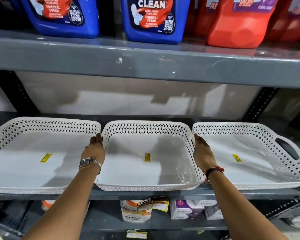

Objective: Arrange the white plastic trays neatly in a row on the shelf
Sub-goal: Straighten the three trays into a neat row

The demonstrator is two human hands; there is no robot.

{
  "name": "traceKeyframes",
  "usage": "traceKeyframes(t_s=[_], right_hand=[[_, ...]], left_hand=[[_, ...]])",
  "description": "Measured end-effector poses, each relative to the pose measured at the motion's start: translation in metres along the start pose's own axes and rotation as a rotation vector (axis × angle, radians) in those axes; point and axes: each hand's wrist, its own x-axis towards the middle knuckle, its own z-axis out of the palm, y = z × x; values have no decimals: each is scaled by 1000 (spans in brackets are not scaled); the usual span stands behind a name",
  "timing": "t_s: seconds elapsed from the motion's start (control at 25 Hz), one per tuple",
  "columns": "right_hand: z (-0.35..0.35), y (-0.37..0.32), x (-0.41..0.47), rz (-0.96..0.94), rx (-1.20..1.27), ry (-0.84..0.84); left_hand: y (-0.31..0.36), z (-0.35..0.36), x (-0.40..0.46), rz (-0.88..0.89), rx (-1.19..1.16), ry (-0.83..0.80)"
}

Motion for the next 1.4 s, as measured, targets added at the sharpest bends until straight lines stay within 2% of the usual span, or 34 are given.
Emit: traceKeyframes(t_s=[0.6,1.4], right_hand=[[4,2,0,-11,-4,18],[3,2,2,-20,-5,7]], left_hand=[[-6,1,1,-15,1,3],[-6,1,13,16,-137,14]])
